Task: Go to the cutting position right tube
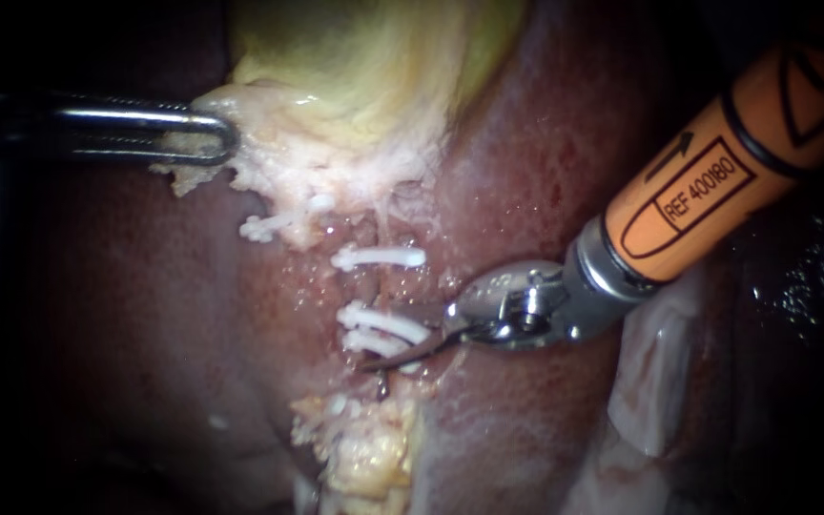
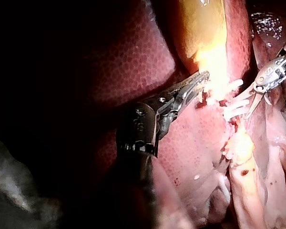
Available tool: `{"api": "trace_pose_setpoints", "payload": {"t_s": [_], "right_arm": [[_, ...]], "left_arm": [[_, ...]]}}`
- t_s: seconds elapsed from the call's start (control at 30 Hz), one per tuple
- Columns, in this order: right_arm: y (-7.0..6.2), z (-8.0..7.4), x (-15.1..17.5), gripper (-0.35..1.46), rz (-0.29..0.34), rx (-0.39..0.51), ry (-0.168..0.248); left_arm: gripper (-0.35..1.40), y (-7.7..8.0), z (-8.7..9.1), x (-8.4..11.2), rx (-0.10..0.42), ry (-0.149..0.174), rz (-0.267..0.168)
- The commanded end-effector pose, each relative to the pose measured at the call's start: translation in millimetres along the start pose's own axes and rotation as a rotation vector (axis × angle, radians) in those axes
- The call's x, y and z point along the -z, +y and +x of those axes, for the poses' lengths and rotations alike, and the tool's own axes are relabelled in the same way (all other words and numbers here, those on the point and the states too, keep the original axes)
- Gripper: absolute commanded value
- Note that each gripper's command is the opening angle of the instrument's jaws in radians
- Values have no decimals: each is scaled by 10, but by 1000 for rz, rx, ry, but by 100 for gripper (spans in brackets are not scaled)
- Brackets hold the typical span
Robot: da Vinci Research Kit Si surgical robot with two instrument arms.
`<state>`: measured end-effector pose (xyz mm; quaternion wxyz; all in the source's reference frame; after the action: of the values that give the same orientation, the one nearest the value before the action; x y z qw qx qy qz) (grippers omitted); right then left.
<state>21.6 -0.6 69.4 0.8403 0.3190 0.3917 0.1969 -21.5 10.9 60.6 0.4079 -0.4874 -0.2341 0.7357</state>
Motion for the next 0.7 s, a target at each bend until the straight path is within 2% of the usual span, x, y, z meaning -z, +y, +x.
{"api": "trace_pose_setpoints", "payload": {"t_s": [0.03,0.2,0.37,0.7], "right_arm": [[2,-1,0,138,13,-9,11],[13,-5,5,143,88,-17,90],[19,-7,7,143,147,-4,141],[18,0,-5,140,235,13,184]], "left_arm": [[-35,0,0,0,0,0,0],[-35,0,0,0,0,0,0],[-35,0,0,0,0,0,0],[-35,0,0,0,0,0,0]]}}
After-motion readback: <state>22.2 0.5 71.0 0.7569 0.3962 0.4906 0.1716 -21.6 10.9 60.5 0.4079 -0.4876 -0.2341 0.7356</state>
